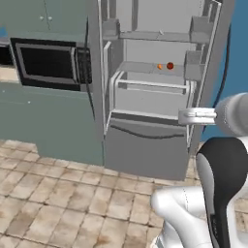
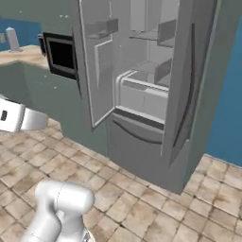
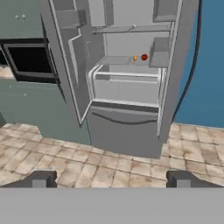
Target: Transport the chicken drumstick and carrot to the fridge. Place the chicken drumstick on the rack containing meat and place the carrot on the rack containing the vegetable, ensuring meats and vegetables are on different racks.
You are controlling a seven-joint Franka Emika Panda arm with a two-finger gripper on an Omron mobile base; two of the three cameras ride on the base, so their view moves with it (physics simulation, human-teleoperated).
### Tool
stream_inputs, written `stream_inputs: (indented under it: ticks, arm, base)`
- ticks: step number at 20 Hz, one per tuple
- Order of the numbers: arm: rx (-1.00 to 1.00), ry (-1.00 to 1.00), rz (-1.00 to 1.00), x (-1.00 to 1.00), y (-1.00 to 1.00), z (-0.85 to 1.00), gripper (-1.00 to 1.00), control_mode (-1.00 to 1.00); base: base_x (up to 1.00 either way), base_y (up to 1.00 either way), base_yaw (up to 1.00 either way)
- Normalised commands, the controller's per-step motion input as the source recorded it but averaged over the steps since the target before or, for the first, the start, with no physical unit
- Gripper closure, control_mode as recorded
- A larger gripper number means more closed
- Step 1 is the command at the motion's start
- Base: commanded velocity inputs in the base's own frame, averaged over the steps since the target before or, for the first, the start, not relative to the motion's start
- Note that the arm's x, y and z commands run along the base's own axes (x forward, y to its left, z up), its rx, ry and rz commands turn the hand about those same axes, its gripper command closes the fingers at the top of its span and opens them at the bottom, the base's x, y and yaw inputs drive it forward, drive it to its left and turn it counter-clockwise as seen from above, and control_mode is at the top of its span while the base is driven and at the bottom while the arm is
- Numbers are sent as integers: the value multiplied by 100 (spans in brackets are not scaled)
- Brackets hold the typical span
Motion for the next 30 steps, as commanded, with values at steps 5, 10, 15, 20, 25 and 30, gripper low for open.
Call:
stream_inputs:
  ticks: [5,10,15,20,25,30]
  arm:
    - [0,0,0,0,0,0,-100,100]
    - [0,0,0,0,0,0,-100,100]
    - [0,0,0,0,0,0,-100,100]
    - [0,0,0,0,0,0,-100,100]
    - [0,0,0,0,0,0,-100,100]
    - [0,0,0,0,0,0,-100,100]
  base:
    - [-23,-7,100]
    - [-19,-1,100]
    - [-39,-24,93]
    - [-100,-51,39]
    - [-100,27,9]
    - [-100,65,0]
